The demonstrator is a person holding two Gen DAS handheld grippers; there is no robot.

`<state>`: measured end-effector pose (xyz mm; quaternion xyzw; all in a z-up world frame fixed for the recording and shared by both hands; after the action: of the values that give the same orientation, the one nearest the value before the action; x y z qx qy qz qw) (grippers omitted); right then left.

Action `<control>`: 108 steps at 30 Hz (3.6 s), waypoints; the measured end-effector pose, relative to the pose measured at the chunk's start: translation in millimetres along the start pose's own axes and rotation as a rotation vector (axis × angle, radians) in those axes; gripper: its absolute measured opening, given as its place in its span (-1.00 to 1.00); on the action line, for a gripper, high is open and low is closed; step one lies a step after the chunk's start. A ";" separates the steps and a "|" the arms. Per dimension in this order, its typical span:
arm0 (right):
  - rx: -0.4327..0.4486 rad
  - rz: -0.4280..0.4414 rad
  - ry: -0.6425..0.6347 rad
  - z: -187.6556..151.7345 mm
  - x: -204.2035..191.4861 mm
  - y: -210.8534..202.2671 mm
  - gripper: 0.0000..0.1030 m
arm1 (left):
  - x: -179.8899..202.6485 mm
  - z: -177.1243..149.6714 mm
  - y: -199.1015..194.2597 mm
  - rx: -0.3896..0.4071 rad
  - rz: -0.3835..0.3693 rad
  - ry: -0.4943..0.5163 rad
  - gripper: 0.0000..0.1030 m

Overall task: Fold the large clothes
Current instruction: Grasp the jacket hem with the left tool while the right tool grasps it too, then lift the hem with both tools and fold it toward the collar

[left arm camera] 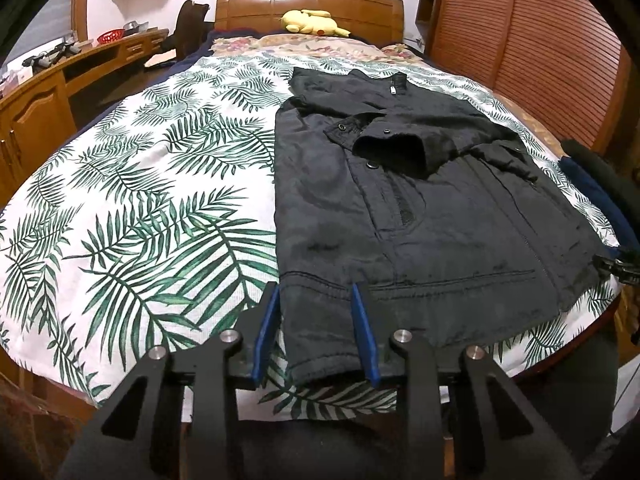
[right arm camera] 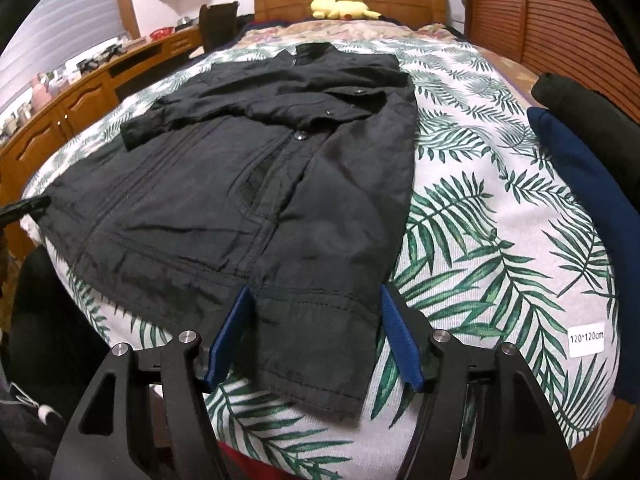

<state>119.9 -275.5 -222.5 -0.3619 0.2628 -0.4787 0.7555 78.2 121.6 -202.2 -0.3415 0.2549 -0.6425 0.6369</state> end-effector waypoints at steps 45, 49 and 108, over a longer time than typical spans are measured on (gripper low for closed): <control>0.243 0.155 0.082 51.4 -8.0 -68.7 -0.86 | 45.1 66.2 -108.2 0.244 -0.044 0.091 -0.96; 0.357 0.177 0.098 74.2 -7.5 -114.2 -0.87 | 51.8 79.5 -147.4 0.307 -0.054 0.109 -0.96; 0.331 -0.128 -0.051 226.9 47.2 23.4 -0.85 | 37.1 223.1 -7.7 0.400 -0.051 0.046 -0.95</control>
<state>320.1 -245.1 -107.5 -0.2605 0.1378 -0.5533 0.7791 245.2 109.3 -50.0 -0.1998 0.1281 -0.7039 0.6695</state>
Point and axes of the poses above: each gripper's, at about its wrist camera, not at the fingertips, and y roughly the way its jaws point, x to its right, z to its top, the point moved 5 cm from there along y, roughly the way its jaws point, and after that the axes turned 3 degrees about -x, right-handed, at the moved point
